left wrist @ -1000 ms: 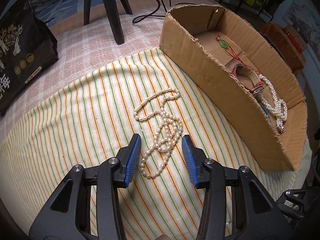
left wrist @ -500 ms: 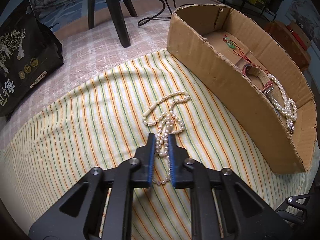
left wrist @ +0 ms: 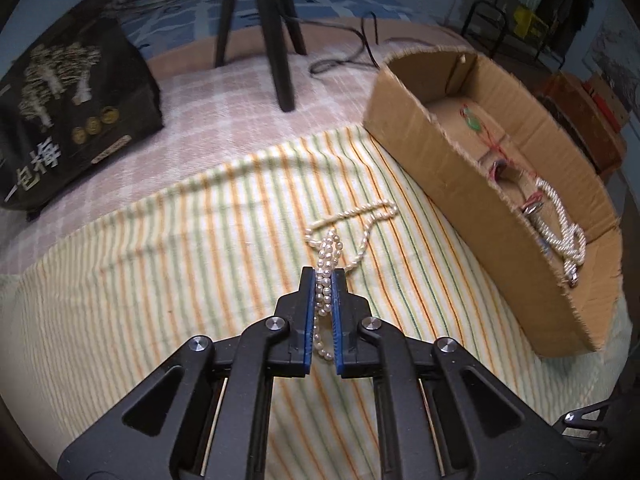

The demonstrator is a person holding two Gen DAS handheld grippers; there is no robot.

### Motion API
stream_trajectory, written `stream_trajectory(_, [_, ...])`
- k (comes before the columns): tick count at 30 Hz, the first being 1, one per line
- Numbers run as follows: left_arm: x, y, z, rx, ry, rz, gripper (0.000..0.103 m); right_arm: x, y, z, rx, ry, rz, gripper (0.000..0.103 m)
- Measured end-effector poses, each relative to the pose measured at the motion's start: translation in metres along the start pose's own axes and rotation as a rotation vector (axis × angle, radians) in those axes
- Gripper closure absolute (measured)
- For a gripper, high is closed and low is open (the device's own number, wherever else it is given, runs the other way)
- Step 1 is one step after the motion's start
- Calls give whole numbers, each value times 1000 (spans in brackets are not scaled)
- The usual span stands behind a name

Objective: Organize jewelry
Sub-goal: 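Close the left tool on the long pearl necklace while the right tool closes on the pearl stud, then carry the pearl necklace and pearl stud over the box with both tools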

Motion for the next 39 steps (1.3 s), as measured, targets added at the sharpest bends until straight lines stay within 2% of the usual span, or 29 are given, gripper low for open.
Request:
stream_trajectory(11, [26, 58, 4, -89, 47, 6, 98, 6, 35, -2, -75, -27, 11, 97])
stream_trajectory(20, [22, 94, 7, -140, 59, -10, 98, 9, 72, -12, -136, -48, -10, 97])
stream_trajectory(29, [12, 127, 17, -199, 63, -41, 98, -8, 111, -11, -203, -83, -45, 97])
stream_trajectory(39, [-7, 145, 24, -225, 53, -85, 98, -33, 144, -12, -262, -118, -87, 97])
Point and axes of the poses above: each gripper's, at about its wrist camera, not at the fingertips, and y roughly against the way its jaws point, x to its left, z to its top, the point moved 4 cm from there along -y, roughly the way its jaws point, and after that the axes turned 13 degrees about z, right-handed, at the moved point
